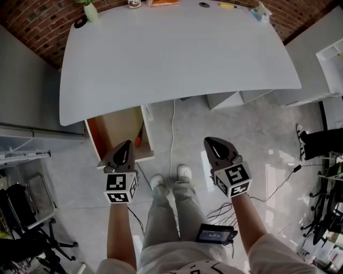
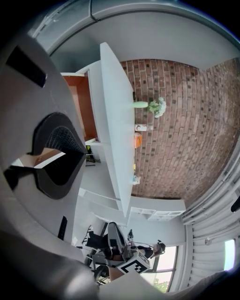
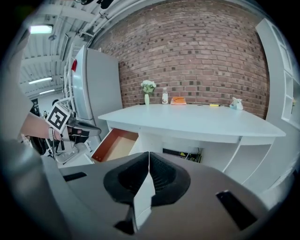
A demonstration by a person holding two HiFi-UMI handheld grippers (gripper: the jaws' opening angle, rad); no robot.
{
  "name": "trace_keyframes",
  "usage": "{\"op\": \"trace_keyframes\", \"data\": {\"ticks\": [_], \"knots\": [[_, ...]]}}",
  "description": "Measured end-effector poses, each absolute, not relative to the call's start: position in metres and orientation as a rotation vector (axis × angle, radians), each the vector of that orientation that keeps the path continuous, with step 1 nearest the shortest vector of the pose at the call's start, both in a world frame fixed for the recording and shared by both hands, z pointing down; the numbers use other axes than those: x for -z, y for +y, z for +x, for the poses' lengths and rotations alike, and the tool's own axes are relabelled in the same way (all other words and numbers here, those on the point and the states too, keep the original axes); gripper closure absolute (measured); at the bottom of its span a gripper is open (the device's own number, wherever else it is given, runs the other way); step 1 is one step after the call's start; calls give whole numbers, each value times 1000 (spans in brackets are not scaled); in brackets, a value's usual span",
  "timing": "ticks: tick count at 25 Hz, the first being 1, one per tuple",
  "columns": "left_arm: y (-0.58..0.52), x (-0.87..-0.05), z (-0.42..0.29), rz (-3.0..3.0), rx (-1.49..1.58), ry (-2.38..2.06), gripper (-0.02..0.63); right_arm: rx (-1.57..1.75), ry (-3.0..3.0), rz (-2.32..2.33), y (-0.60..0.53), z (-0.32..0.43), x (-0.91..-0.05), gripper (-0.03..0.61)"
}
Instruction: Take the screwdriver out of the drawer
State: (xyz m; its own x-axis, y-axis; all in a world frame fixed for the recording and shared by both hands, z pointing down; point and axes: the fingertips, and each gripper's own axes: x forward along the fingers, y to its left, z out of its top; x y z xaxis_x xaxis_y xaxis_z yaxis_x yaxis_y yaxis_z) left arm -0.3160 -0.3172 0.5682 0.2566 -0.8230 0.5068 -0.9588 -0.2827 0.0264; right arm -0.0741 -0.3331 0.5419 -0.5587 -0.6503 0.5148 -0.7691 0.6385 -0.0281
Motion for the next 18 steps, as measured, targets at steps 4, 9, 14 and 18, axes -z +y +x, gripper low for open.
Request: {"op": "trace_keyframes", "data": {"ticks": [4, 9, 14, 18], "knots": [[-324, -611, -318, 2167, -611, -1602, 601, -371, -2381, 1091, -342, -72, -578, 558], [-331, -661, -316, 2144, -679, -1516, 601, -457, -2360, 1083, -345, -78, -628, 558], [-339, -707, -311, 2098, -753, -1423, 601, -529, -2353, 1108, -352, -79, -665, 558], [-346, -738, -318, 2030, -806, -1383, 601, -589, -2319, 1150, -358, -73, -694, 558]]}}
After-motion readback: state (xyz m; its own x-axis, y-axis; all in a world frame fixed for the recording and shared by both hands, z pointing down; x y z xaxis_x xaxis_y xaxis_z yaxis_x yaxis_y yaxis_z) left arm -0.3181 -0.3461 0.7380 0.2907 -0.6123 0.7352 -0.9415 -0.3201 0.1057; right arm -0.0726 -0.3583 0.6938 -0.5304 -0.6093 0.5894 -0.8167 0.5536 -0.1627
